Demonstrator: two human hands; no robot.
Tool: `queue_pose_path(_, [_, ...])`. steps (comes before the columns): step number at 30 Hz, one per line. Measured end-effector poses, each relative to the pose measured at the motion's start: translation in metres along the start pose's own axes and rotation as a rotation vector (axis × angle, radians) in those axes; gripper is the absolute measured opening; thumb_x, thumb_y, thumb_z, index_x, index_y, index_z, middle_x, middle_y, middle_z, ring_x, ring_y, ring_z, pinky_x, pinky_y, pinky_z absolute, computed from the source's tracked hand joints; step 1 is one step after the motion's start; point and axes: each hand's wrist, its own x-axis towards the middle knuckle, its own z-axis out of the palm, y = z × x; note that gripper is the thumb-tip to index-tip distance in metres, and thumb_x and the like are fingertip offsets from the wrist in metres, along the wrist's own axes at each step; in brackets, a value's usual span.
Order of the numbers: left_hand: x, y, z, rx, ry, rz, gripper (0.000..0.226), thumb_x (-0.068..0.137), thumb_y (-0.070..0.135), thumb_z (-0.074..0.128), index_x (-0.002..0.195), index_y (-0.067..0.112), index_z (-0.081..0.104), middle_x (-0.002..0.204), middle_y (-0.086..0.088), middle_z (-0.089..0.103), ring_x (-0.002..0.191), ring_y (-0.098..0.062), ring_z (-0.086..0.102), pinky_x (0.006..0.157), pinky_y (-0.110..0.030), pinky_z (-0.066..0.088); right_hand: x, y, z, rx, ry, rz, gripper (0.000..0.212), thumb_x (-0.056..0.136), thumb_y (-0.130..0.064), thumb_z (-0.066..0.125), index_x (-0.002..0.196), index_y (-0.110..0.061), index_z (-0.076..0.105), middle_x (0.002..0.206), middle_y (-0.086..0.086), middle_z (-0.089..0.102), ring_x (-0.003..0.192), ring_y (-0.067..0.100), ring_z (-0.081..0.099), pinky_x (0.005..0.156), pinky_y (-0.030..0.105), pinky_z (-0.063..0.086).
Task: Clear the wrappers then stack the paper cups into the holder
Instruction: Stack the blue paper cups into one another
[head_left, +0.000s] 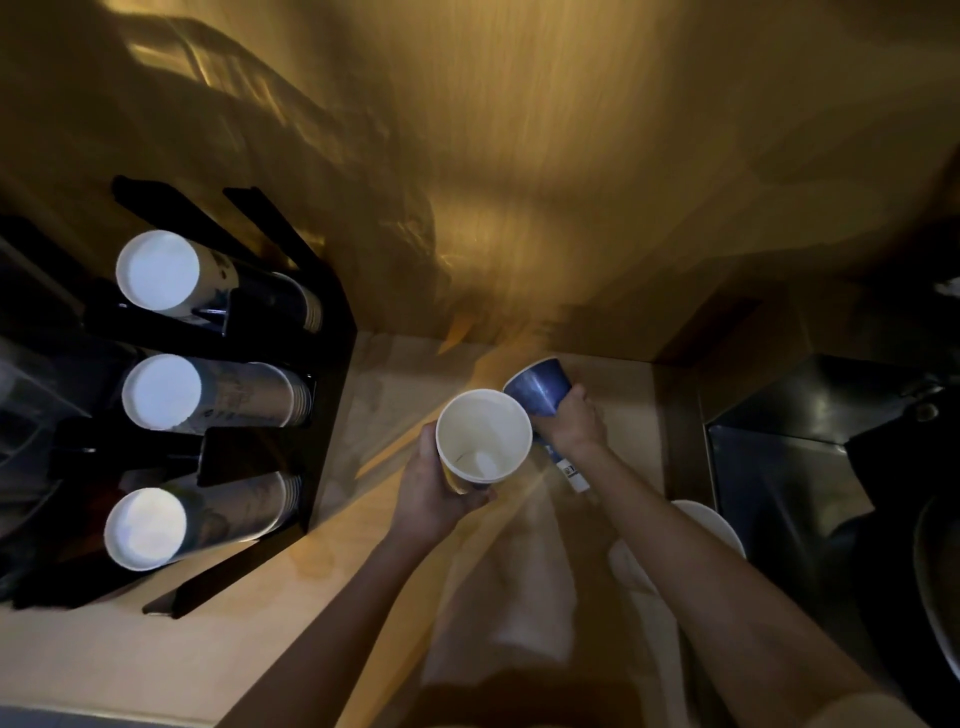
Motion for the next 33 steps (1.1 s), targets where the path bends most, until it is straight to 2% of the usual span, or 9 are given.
queue_pose_path(5, [-0.001,-0.001,0.001,-0.015,0.001,0.000,0.087,0.050,0.009,0.087,0.123,0.011,0.040,0.112,0.003,0.048,0.106,-0.016,0.049,0.083,-0.036,0.049,-0.005,-0.007,-0.013,0.199,0.119,-0.114,0.078,0.061,-0.030,0.082,0.124,-0.008,0.042,0.127,0.018,0.055,0.112,0.037,0.055,0.090,0.041,0.046])
queue_pose_path(8, [0.000,-0.002,0.001,-0.015,0.003,0.006,0.086,0.050,0.009,0.087,0.123,0.011,0.041,0.112,0.004,0.048,0.104,-0.014,0.048,0.082,-0.030,0.046,-0.022,-0.030,-0.046,0.475,0.181,-0.256,0.075,0.064,-0.025,0.082,0.125,-0.009,0.041,0.121,0.014,0.060,0.107,0.031,0.059,0.083,0.032,0.044])
queue_pose_path(12, [-0.001,-0.002,0.000,-0.032,-0.011,0.011,0.087,0.050,0.010,0.087,0.123,0.012,0.040,0.112,0.005,0.048,0.103,-0.012,0.047,0.081,-0.037,0.051,-0.057,-0.057,-0.091,0.796,0.209,-0.439,0.067,0.067,-0.021,0.080,0.122,-0.020,0.041,0.114,0.001,0.060,0.099,0.015,0.063,0.083,0.030,0.052])
queue_pose_path(15, [-0.001,-0.001,0.000,-0.046,-0.013,0.014,0.087,0.050,0.008,0.087,0.122,0.012,0.040,0.113,0.005,0.048,0.105,-0.013,0.048,0.082,-0.032,0.048,-0.085,-0.068,-0.109,0.937,0.162,-0.574,0.057,0.070,-0.016,0.076,0.115,-0.026,0.042,0.108,-0.010,0.059,0.092,0.001,0.066,0.074,0.018,0.054])
queue_pose_path(19, [0.000,-0.003,0.001,-0.058,-0.009,0.010,0.086,0.048,0.010,0.088,0.121,0.015,0.041,0.111,0.003,0.050,0.105,-0.014,0.050,0.080,-0.028,0.045,-0.107,-0.068,-0.099,1.031,0.104,-0.602,0.080,0.061,-0.028,0.079,0.127,-0.019,0.036,0.129,0.002,0.052,0.115,0.010,0.057,0.092,0.021,0.051])
queue_pose_path(21, [0.001,-0.003,0.002,-0.060,-0.009,0.026,0.087,0.048,0.011,0.088,0.121,0.016,0.041,0.111,0.004,0.051,0.105,-0.013,0.050,0.076,-0.019,0.043,-0.110,-0.064,-0.084,1.018,0.077,-0.585,0.091,0.053,-0.032,0.080,0.129,-0.018,0.033,0.135,0.003,0.048,0.122,0.014,0.052,0.098,0.023,0.048])
queue_pose_path(27, [0.002,-0.004,0.001,-0.058,-0.014,0.068,0.088,0.048,0.011,0.088,0.123,0.015,0.041,0.111,0.007,0.051,0.101,-0.009,0.051,0.072,0.003,0.039,-0.115,-0.035,-0.036,0.671,0.001,-0.575,0.090,0.057,-0.024,0.084,0.124,-0.037,0.025,0.125,-0.014,0.045,0.121,0.005,0.045,0.095,0.017,0.042])
queue_pose_path(29, [0.001,-0.002,0.000,-0.047,-0.013,0.070,0.087,0.050,0.012,0.088,0.123,0.013,0.040,0.113,0.007,0.050,0.103,-0.007,0.049,0.073,0.001,0.039,-0.117,-0.028,-0.024,0.583,-0.007,-0.556,0.089,0.056,-0.026,0.084,0.121,-0.041,0.024,0.118,-0.019,0.046,0.118,0.006,0.045,0.093,0.019,0.045])
queue_pose_path(33, [0.002,-0.001,0.001,-0.051,-0.021,0.074,0.089,0.051,0.015,0.088,0.125,0.015,0.038,0.120,0.005,0.050,0.108,-0.008,0.048,0.084,-0.022,0.043,-0.115,-0.017,-0.011,0.466,0.057,-0.521,0.088,0.051,-0.037,0.079,0.125,-0.031,0.031,0.120,-0.009,0.042,0.117,0.010,0.043,0.096,0.033,0.045])
